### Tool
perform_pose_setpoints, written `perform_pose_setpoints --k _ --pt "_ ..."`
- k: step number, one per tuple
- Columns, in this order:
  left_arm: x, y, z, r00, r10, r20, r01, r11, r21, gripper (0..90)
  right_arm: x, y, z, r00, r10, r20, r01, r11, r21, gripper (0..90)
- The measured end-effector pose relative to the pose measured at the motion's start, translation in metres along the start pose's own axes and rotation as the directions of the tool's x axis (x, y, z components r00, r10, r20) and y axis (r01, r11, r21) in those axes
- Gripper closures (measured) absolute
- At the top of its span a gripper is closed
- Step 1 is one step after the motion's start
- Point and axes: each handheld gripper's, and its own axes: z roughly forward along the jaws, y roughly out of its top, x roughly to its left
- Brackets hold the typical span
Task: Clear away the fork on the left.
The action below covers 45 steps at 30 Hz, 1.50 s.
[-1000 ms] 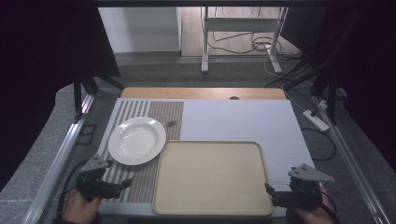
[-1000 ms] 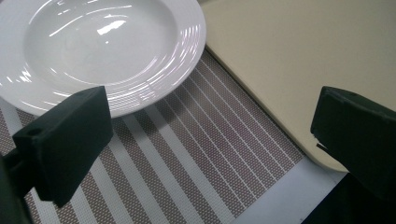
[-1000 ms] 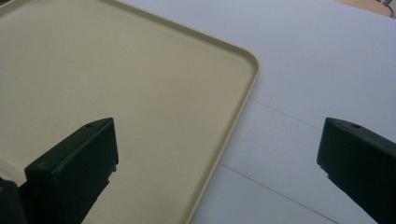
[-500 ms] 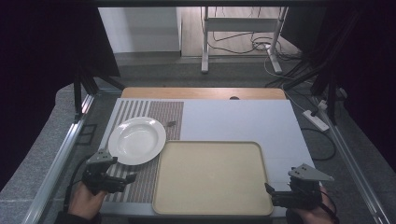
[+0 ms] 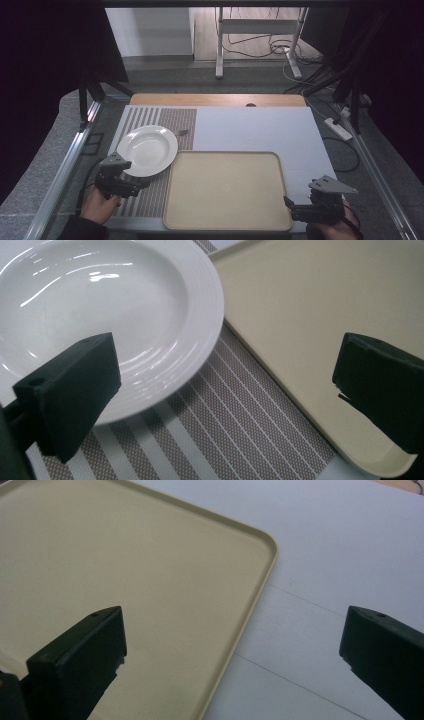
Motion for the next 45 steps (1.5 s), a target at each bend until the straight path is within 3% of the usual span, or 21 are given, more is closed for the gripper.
perform_pose_setpoints --k 9,15,25,32,45 --pt "0.007 0.013 0.014 0.9995 0.026 -0.015 -0.026 0.9994 0.023 0.0 0.0 0.0 0.0 1.0 0.0 0.001 0.0 1.0 0.002 0.0" --pt "0.016 0.02 0.026 0.9999 0.01 -0.009 -0.01 0.9993 0.035 0.0 0.0 0.0 0.0 1.0 0.0 0.001 0.0 1.0 0.005 0.0" --pt "0.022 0.036 0.045 0.9982 0.057 -0.02 -0.056 0.997 0.054 0.0 0.0 0.0 0.001 1.0 0.001 0.002 -0.001 1.0 0.009 0.0" --pt "0.025 0.05 0.061 0.9989 0.046 -0.01 -0.045 0.997 0.064 0.0 0.0 0.0 0.001 1.0 0.002 0.002 -0.002 1.0 0.009 0.0" --pt "0.036 0.077 0.094 0.9976 0.069 -0.009 -0.068 0.9937 0.089 0.0 0.0 0.0 0.001 1.0 0.003 0.003 -0.003 1.0 0.012 0.0"
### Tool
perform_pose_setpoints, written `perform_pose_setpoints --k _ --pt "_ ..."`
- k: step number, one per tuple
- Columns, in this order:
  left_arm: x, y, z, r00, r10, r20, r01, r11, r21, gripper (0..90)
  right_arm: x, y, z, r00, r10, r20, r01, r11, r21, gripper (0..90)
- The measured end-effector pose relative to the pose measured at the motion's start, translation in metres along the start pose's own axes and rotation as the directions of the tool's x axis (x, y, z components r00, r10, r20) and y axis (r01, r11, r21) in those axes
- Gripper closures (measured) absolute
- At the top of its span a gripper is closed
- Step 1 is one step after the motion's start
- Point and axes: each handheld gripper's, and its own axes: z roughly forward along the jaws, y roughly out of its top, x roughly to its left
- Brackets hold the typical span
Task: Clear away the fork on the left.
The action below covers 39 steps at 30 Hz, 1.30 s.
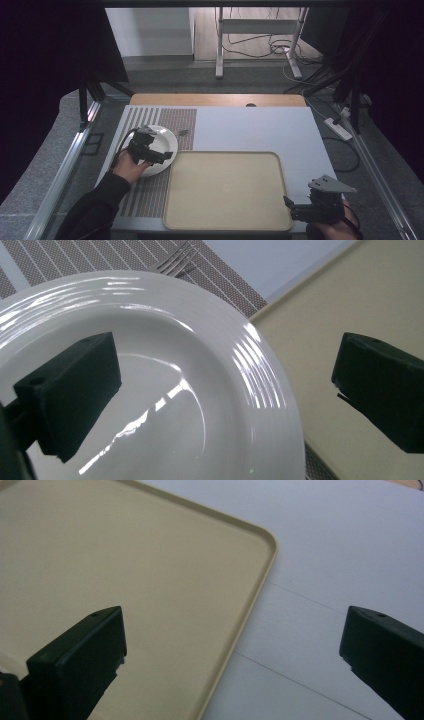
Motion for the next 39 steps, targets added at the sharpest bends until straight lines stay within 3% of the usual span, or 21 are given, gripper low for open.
perform_pose_setpoints --k 14,21,26,27,29,30,32,33,34,35,36,37,39 --pt "0.013 0.025 0.025 0.9991 0.034 0.024 -0.035 0.9992 0.021 0.1 0.0 0.0 0.0 1.0 0.003 -0.002 -0.003 1.0 0.001 0.0" --pt "0.016 0.04 0.037 0.9975 0.067 0.022 -0.068 0.9969 0.04 8.8 0.0 0.0 0.0 1.0 0.006 -0.002 -0.006 1.0 0.0 0.0" --pt "0.018 0.05 0.046 0.9954 0.089 0.036 -0.091 0.9943 0.056 25.4 -0.001 0.0 0.0 1.0 0.006 -0.004 -0.006 1.0 0.001 0.0" --pt "0.019 0.051 0.048 0.9947 0.092 0.044 -0.095 0.9936 0.061 25.4 -0.001 0.0 0.0 1.0 0.006 -0.004 -0.006 1.0 0.001 0.0" --pt "0.02 0.054 0.052 0.9934 0.097 0.06 -0.102 0.9918 0.077 35.3 -0.001 0.0 0.0 1.0 0.007 -0.004 -0.007 1.0 0.001 0.0" --pt "0.02 0.055 0.054 0.9924 0.102 0.07 -0.107 0.9905 0.086 46.0 -0.001 0.0 0.0 1.0 0.007 -0.005 -0.007 1.0 0.001 0.0" --pt "0.02 0.057 0.057 0.991 0.108 0.078 -0.116 0.9887 0.095 50.7 -0.001 0.0 0.0 1.0 0.007 -0.006 -0.007 1.0 0.001 0.0" --pt "0.02 0.058 0.06 0.9903 0.108 0.087 -0.117 0.9877 0.103 62.2 -0.001 0.0 0.0 1.0 0.007 -0.006 -0.007 1.0 0.0 0.0" --pt "0.02 0.059 0.062 0.9897 0.113 0.088 -0.122 0.9862 0.112 62.2 -0.001 0.0 0.0 1.0 0.007 -0.006 -0.007 1.0 0.0 0.0" --pt "0.021 0.06 0.064 0.9886 0.119 0.092 -0.13 0.9841 0.122 74.7 -0.001 0.0 0.0 1.0 0.007 -0.005 -0.007 1.0 0.001 0.0" --pt "0.021 0.06 0.066 0.9885 0.115 0.098 -0.127 0.9837 0.127 74.7 -0.001 0.0 0.0 1.0 0.007 -0.005 -0.007 1.0 0.001 0.0" --pt "0.022 0.061 0.068 0.9884 0.113 0.101 -0.127 0.9816 0.142 86.9 -0.001 0.0 0.0 1.0 0.007 -0.007 -0.007 1.0 0.001 0.0" --pt "0.022 0.063 0.074 0.9887 0.111 0.1 -0.127 0.9776 0.168 88.5 -0.001 0.0 0.0 1.0 0.007 -0.007 -0.007 1.0 0.001 0.0"
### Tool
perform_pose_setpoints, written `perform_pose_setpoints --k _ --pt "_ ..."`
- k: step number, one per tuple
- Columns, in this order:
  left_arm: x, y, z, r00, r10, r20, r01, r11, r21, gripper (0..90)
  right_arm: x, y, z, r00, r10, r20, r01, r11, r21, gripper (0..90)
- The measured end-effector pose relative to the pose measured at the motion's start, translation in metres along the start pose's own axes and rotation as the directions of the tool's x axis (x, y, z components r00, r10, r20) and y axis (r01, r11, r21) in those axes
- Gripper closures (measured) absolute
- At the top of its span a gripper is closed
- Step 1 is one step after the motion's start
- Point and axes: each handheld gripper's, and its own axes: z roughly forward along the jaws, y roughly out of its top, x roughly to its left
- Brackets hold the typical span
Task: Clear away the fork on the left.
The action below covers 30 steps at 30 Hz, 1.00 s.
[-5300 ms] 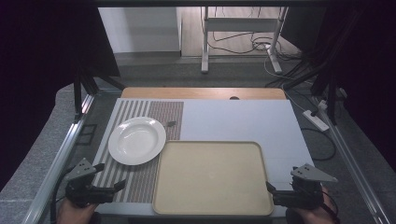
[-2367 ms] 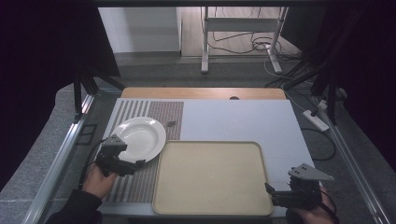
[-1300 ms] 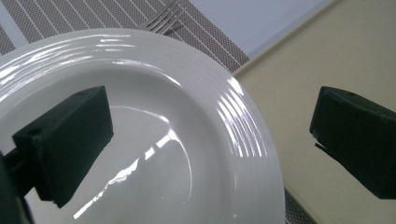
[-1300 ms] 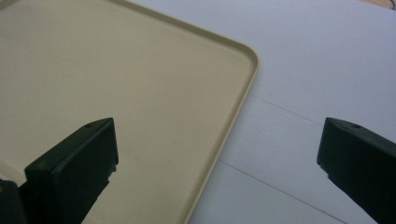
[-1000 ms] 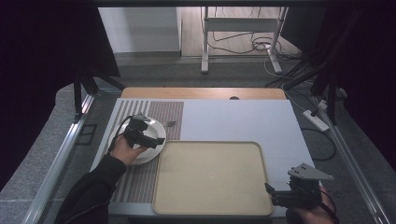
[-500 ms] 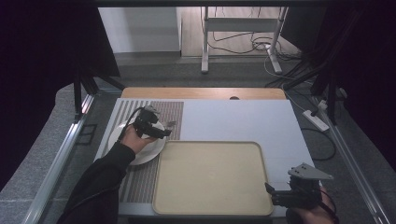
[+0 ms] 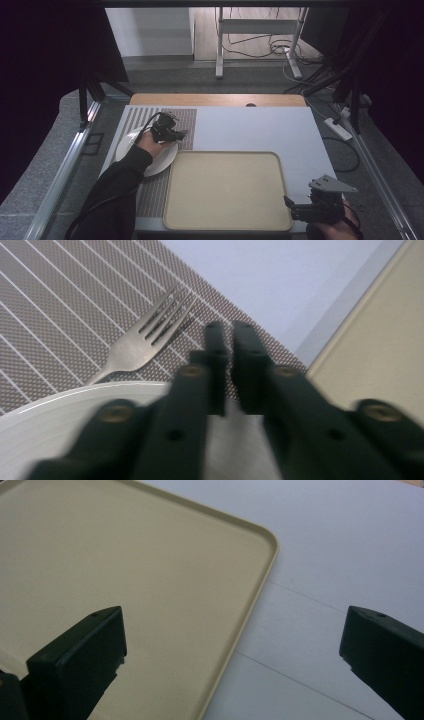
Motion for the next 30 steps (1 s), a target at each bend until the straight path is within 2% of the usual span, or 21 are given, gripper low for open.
perform_pose_setpoints --k 5,9,10,13,15,16,19,21,23,27,30 --pt "0.004 0.004 0.012 1.0 0.0 -0.007 0.0 0.9992 0.041 88.7 0.0 0.0 0.0 1.0 0.0 -0.003 0.0 1.0 0.0 0.0" --pt "0.007 0.009 0.021 0.9985 -0.003 -0.055 0.006 0.9974 0.071 88.7 0.0 0.0 0.0 1.0 -0.001 -0.002 0.001 1.0 0.0 0.0" --pt "0.008 0.01 0.024 0.9976 0.004 -0.069 0.001 0.9977 0.068 88.7 0.0 0.0 0.0 1.0 -0.001 -0.002 0.001 1.0 0.0 0.0" --pt "0.017 0.013 0.026 0.998 -0.026 -0.058 0.029 0.9984 0.049 88.7 0.0 0.0 0.0 1.0 -0.002 -0.002 0.002 1.0 0.0 0.0" --pt "0.025 0.019 0.029 0.9959 -0.046 -0.078 0.049 0.998 0.04 88.7 0.0 0.0 0.0 1.0 -0.001 -0.003 0.001 1.0 0.001 0.0" --pt "0.025 0.019 0.029 0.9959 -0.046 -0.078 0.049 0.998 0.04 88.7 0.0 0.0 0.0 1.0 -0.001 -0.003 0.001 1.0 0.001 0.0" --pt "0.036 0.028 0.033 0.9909 -0.079 -0.109 0.084 0.9959 0.036 88.7 0.0 0.0 0.0 1.0 -0.002 -0.002 0.002 1.0 0.0 0.0" --pt "0.039 0.03 0.034 0.9903 -0.077 -0.116 0.082 0.9958 0.042 88.7 0.0 0.0 0.0 1.0 -0.001 -0.006 0.001 1.0 -0.001 0.0" --pt "0.043 0.036 0.035 0.9876 -0.068 -0.141 0.077 0.9952 0.06 88.7 -0.001 0.0 0.0 1.0 0.0 -0.007 0.0 1.0 -0.001 0.0" --pt "0.047 0.04 0.036 0.9891 -0.068 -0.131 0.078 0.9941 0.075 88.7 -0.001 -0.001 0.0 0.9999 0.003 -0.011 -0.003 1.0 -0.004 0.0" --pt "0.049 0.04 0.03 0.9931 -0.039 -0.111 0.047 0.9961 0.074 88.1 -0.001 -0.001 -0.001 0.9999 0.004 -0.01 -0.004 1.0 -0.005 0.0"
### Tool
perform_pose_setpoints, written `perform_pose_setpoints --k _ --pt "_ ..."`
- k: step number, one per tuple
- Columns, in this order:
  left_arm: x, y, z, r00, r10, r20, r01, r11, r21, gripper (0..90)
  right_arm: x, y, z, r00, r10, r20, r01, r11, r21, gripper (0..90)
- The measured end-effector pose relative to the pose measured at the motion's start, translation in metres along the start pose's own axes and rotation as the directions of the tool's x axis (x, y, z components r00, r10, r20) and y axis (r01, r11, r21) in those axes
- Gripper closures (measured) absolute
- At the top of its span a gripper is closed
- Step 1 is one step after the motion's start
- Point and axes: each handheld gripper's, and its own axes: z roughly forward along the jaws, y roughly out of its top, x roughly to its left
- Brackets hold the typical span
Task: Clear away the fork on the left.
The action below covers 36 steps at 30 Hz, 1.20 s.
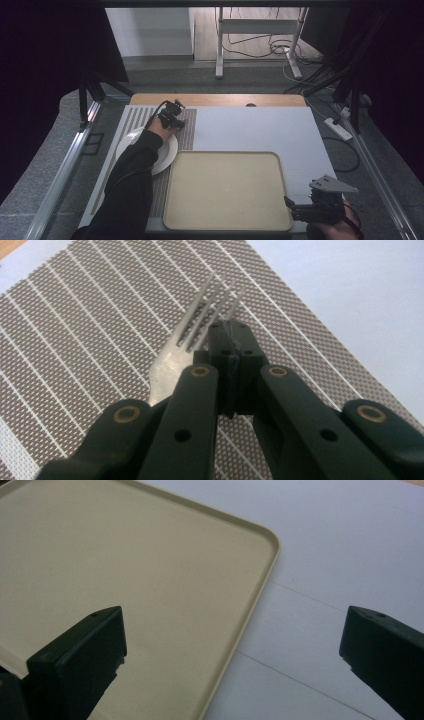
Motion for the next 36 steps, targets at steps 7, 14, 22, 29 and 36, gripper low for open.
perform_pose_setpoints --k 7,14,22,29,36 --pt "0.018 -0.004 -0.02 0.9997 0.013 -0.019 -0.014 0.9995 -0.027 49.2 0.0 0.0 0.001 1.0 -0.004 0.001 0.004 1.0 0.004 0.0" --pt "0.039 -0.016 -0.022 0.9979 -0.063 -0.015 0.062 0.9974 -0.036 9.6 0.0 0.0 0.001 1.0 -0.004 0.001 0.004 1.0 0.004 0.0" --pt "0.054 -0.026 -0.008 0.9912 -0.122 -0.052 0.123 0.9919 0.03 0.3 0.0 0.0 0.001 1.0 -0.001 0.001 0.001 1.0 0.004 0.0" --pt "0.061 -0.034 -0.004 0.9908 -0.124 -0.054 0.127 0.9904 0.054 8.9 0.0 0.0 0.0 1.0 0.002 0.001 -0.002 1.0 0.001 0.0" --pt "0.062 -0.038 -0.014 0.9993 -0.032 -0.019 0.032 0.999 0.029 52.3 0.0 0.0 0.0 1.0 -0.004 0.0 0.004 1.0 0.004 0.0"
